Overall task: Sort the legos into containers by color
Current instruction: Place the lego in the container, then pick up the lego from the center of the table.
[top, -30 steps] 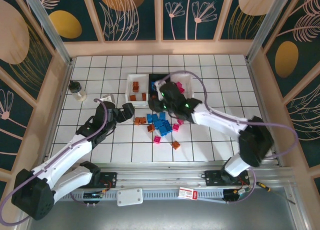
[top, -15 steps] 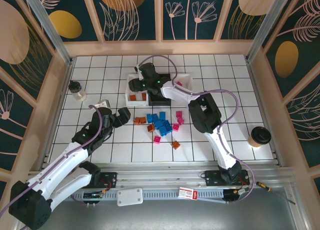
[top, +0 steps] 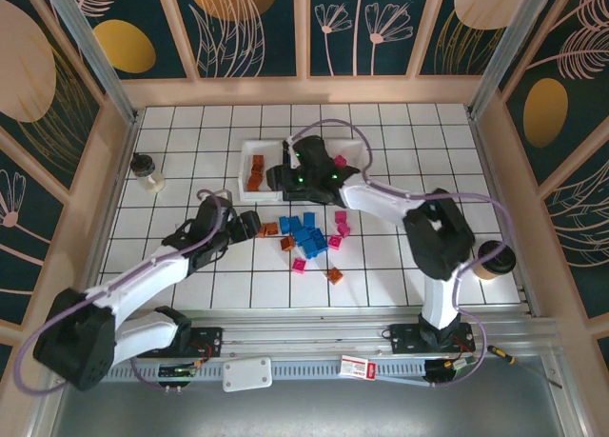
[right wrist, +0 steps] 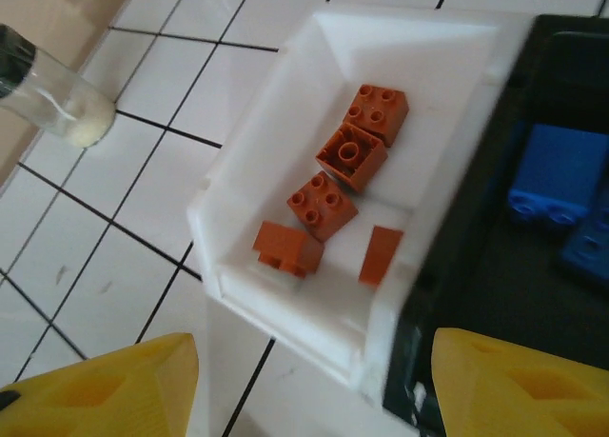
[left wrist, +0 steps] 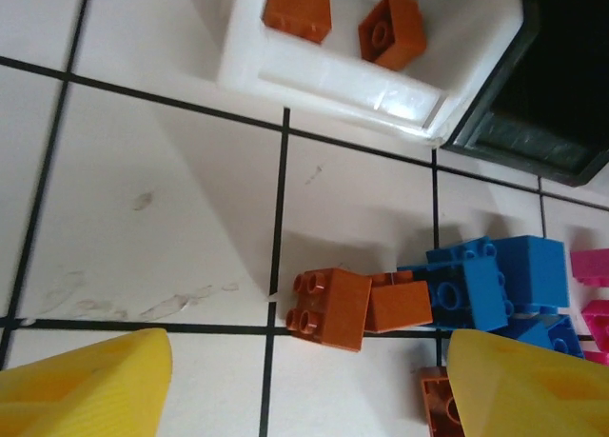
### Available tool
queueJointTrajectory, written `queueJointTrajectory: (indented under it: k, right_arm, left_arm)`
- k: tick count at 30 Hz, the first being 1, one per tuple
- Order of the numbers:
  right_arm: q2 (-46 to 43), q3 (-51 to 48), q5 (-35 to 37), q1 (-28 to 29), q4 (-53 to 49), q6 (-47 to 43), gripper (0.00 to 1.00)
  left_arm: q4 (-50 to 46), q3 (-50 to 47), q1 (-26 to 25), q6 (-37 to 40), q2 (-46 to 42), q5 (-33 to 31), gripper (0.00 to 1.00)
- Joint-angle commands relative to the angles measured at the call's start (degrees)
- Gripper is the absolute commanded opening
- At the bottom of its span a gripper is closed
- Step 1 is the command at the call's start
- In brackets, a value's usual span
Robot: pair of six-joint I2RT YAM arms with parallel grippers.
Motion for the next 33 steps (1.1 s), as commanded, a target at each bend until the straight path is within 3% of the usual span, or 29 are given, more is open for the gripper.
queueJointTrajectory:
  k: [1, 3, 6, 10, 14, 18, 25, 27, 31, 33]
  right_arm:
    - [-6.9, -7.5, 2.7, -0.3, 4.8, 1.6, 0.66]
    - [-10.3, -11.6, 3.7, -0.4, 4.8, 1.9, 0.66]
    - [-14.6, -16.4, 5.1, -0.7, 4.3, 2.4, 0.66]
    - [-18.6, -20.8, 6.2, -1.0, 4.1, 3.2, 0.67]
    - [-21.0, -23.4, 7.3, -1.1, 4.1, 3.9, 0.67]
    - [-22.5, -24.3, 8.0, -1.1, 4.0, 4.3, 0.66]
    - [-23.6, -24.4, 8.2, -1.2, 4.0, 4.2, 0.67]
    - [-23.7, -24.4, 8.2, -1.1, 3.9, 4.1, 0.67]
    - [-23.5, -24.4, 8.2, -1.2, 3.9, 4.0, 0.67]
    - [-23.3, -24.3, 8.0, -1.1, 3.9, 4.1, 0.67]
  left_arm:
    - [6.0, 2.7, -0.5, 2.6, 6.0, 4.1, 0.73]
    - [8.2, 3.3, -0.6, 2.9, 9.5, 5.8, 0.72]
    - [10.6, 3.8, -0.6, 2.9, 13.2, 7.9, 0.63]
    - [11.0, 3.6, -0.6, 2.8, 16.3, 6.5, 0.58]
    - [9.3, 3.6, -0.6, 1.5, 17.9, 3.1, 0.40]
    - [7.1, 2.7, -0.5, 0.9, 15.8, -0.5, 0.41]
    - [4.5, 0.3, 1.3, 2.0, 13.8, -1.8, 0.32]
    - [4.2, 0.0, 1.3, 2.2, 12.7, -1.7, 0.34]
    - [5.8, 0.5, 1.0, 2.5, 10.4, 2.3, 0.61]
    - [5.7, 1.3, 0.5, 2.9, 11.1, 2.4, 0.68]
